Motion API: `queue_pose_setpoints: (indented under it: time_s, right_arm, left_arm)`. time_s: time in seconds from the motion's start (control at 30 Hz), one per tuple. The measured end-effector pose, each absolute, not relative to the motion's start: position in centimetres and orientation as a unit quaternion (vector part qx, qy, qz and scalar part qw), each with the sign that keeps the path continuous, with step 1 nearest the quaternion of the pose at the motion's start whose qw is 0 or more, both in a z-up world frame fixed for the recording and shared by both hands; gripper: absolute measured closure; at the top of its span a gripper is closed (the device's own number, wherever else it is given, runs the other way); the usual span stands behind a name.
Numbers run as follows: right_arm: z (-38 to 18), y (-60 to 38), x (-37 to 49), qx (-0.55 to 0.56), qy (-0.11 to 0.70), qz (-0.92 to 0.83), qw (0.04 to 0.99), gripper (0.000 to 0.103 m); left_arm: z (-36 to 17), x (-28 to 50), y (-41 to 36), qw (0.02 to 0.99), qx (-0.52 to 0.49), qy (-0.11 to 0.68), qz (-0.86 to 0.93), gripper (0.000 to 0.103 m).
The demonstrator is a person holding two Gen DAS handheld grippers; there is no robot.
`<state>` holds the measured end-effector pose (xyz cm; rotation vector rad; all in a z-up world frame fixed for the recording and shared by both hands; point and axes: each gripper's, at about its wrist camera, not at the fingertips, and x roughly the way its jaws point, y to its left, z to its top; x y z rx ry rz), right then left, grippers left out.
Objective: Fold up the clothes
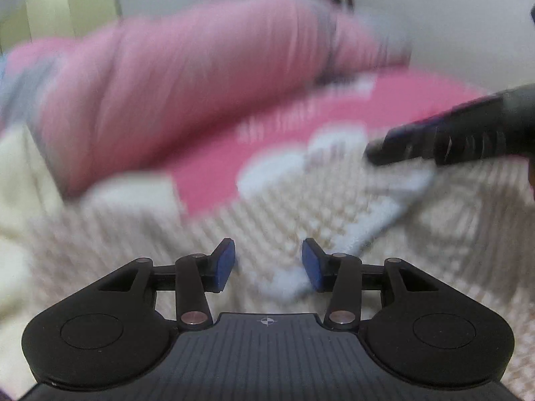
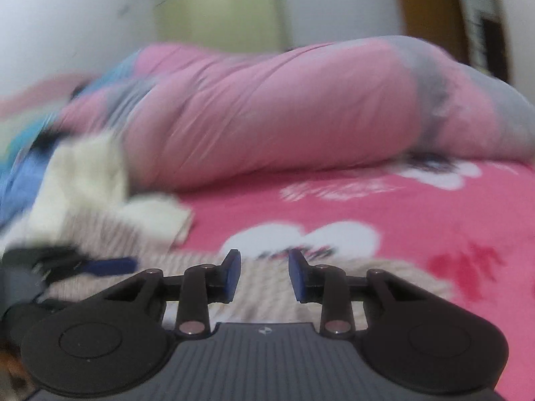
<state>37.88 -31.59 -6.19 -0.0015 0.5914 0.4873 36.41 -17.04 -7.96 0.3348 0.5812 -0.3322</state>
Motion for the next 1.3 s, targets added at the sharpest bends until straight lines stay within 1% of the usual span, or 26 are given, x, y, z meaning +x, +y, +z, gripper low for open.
queue_pose_setpoints:
  time_s: [0.03, 0.07, 0.1, 0.17, 0.23, 0.3, 0.33, 0.4, 0.47, 0.57, 0.6, 0.67, 0.73, 0.8, 0.87, 0.93, 1.0, 1.1, 1.13, 1.17, 1.23, 1.3]
  right_arm:
    - [-8.7, -30.8, 38.2, -0.016, 0.309, 0.233, 0.922, 0.07]
    - [-10.0, -30.8, 37.7, -0.02, 0.292, 0.231, 0.928, 0.07]
    - [-9.5, -31.3, 37.7, -0.004, 0.291, 0.229, 0.929, 0.07]
    - [-8.1, -32.3, 37.8, 0.042, 0.321, 0.206, 0.923, 0.072]
    - [-6.4, -33.1, 36.4, 0.041, 0.327, 0.189, 0.925, 0.072]
    - [-4.2, -34.1, 33.5, 0.051, 0.321, 0.19, 0.926, 0.071]
    - [-3.4, -34.7, 31.7, 0.064, 0.322, 0.197, 0.924, 0.071]
    - [-2.3, -35.4, 28.0, 0.092, 0.325, 0.219, 0.915, 0.07]
    - [-2.3, -35.0, 24.3, 0.104, 0.331, 0.243, 0.906, 0.07]
    - [-5.8, -33.4, 20.2, 0.058, 0.365, 0.228, 0.901, 0.068]
    - [-7.5, -32.9, 19.5, 0.044, 0.368, 0.214, 0.904, 0.069]
    - [-7.6, -32.6, 18.3, 0.033, 0.35, 0.195, 0.915, 0.069]
    - [-4.9, -32.5, 16.8, 0.041, 0.343, 0.171, 0.923, 0.068]
    - [-2.1, -33.0, 14.0, 0.049, 0.305, 0.183, 0.933, 0.068]
    - [-0.3, -33.6, 11.2, 0.055, 0.282, 0.185, 0.94, 0.068]
    - [0.6, -34.2, 8.3, 0.061, 0.271, 0.183, 0.943, 0.068]
    - [-0.2, -34.6, 6.1, 0.059, 0.277, 0.175, 0.943, 0.068]
    - [-4.8, -34.2, 5.7, 0.026, 0.339, 0.139, 0.93, 0.068]
    - [-6.4, -34.2, 5.8, 0.022, 0.346, 0.13, 0.929, 0.068]
    - [-7.9, -34.4, 5.8, 0.02, 0.348, 0.124, 0.929, 0.068]
    - [-7.1, -34.5, 5.0, 0.032, 0.352, 0.106, 0.929, 0.068]
    - [-4.7, -34.1, 3.2, 0.034, 0.326, 0.114, 0.938, 0.067]
  left_arm:
    - [-8.6, 36.4, -17.4, 0.93, 0.168, 0.287, -0.156, 0.058]
    - [-8.5, 36.1, -17.5, 0.931, 0.175, 0.281, -0.154, 0.057]
    - [-8.4, 35.8, -17.6, 0.932, 0.183, 0.275, -0.152, 0.057]
    - [-7.1, 35.1, -16.7, 0.93, 0.181, 0.283, -0.15, 0.057]
    - [-5.6, 33.6, -15.5, 0.931, 0.175, 0.286, -0.147, 0.057]
    - [-3.9, 31.2, -13.8, 0.933, 0.164, 0.284, -0.148, 0.056]
    - [-3.4, 29.5, -12.9, 0.933, 0.155, 0.288, -0.151, 0.052]
    - [-3.3, 26.4, -11.6, 0.925, 0.134, 0.318, -0.162, 0.051]
    - [-4.7, 22.7, -10.9, 0.914, 0.118, 0.348, -0.175, 0.051]
    - [-7.8, 18.9, -11.2, 0.898, 0.121, 0.386, -0.172, 0.049]
    - [-7.9, 18.2, -11.2, 0.905, 0.129, 0.371, -0.163, 0.049]
    - [-8.2, 16.9, -11.4, 0.917, 0.143, 0.343, -0.144, 0.047]
    - [-6.5, 15.8, -10.2, 0.922, 0.114, 0.344, -0.136, 0.047]
    - [-4.9, 13.9, -8.7, 0.93, 0.092, 0.325, -0.141, 0.047]
    - [-3.7, 11.5, -7.1, 0.938, 0.089, 0.304, -0.14, 0.046]
    - [-3.4, 9.2, -5.6, 0.939, 0.075, 0.299, -0.151, 0.046]
    - [-3.8, 7.1, -4.4, 0.938, 0.066, 0.298, -0.166, 0.044]
    - [-7.6, 6.5, -4.9, 0.923, 0.09, 0.336, -0.165, 0.042]
    - [-8.8, 6.2, -5.1, 0.918, 0.097, 0.347, -0.164, 0.04]
    - [-9.4, 5.6, -4.9, 0.929, 0.09, 0.32, -0.159, 0.04]
    - [-8.8, 5.0, -4.8, 0.932, 0.09, 0.318, -0.15, 0.041]
    - [-7.7, 4.3, -4.2, 0.935, 0.077, 0.309, -0.156, 0.041]
